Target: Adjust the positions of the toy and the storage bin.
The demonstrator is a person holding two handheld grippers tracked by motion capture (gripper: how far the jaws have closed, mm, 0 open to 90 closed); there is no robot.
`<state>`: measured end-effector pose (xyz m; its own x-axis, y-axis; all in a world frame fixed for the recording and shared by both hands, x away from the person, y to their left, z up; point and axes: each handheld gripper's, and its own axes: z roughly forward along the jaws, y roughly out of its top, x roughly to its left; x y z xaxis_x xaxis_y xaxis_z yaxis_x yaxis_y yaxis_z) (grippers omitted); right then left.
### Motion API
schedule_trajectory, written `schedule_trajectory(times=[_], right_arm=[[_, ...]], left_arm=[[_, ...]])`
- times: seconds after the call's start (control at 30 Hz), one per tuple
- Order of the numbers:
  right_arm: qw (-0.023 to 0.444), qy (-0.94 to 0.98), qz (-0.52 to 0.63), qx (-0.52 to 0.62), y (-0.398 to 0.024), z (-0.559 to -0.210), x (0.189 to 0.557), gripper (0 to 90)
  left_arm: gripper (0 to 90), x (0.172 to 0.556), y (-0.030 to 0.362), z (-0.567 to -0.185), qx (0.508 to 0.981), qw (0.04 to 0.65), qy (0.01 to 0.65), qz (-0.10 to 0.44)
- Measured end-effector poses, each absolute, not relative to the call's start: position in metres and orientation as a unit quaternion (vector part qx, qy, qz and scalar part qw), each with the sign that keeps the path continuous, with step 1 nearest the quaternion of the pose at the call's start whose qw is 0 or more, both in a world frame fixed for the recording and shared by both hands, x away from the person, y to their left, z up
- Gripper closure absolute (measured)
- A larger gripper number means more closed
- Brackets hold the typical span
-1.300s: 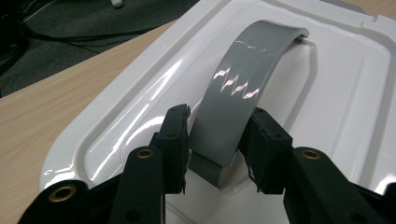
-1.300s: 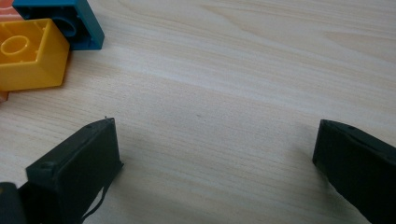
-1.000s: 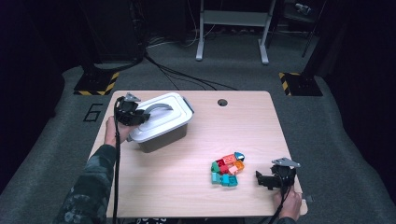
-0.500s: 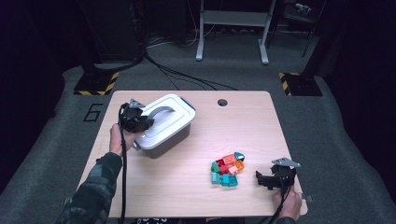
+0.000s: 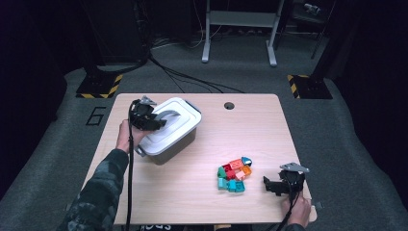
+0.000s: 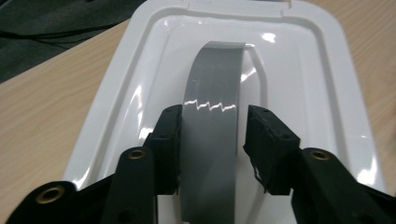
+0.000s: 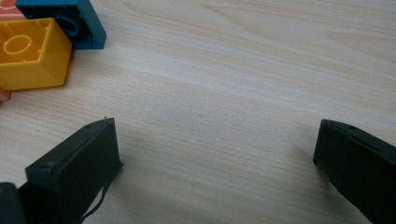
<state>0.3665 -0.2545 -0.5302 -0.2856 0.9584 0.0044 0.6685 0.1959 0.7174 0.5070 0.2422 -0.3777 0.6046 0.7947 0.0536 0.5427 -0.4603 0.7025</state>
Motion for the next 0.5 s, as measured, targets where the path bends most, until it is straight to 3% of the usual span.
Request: schedule_trajectory(times=[0.07,0.5], right_arm=[[0.232,0.738,0.312,0.551,-0.2548,-0.5302,0.3665,0.0],[0.232,0.739,0.313,0.55,-0.2548,-0.5302,0.3665,0.0]], left_arm=[[65.6,0.5073,0.2421,-0.3775,0.83,0.339,0.403,0.184],[67.1,0.499,0.2354,-0.3782,0.816,0.339,0.434,0.174]])
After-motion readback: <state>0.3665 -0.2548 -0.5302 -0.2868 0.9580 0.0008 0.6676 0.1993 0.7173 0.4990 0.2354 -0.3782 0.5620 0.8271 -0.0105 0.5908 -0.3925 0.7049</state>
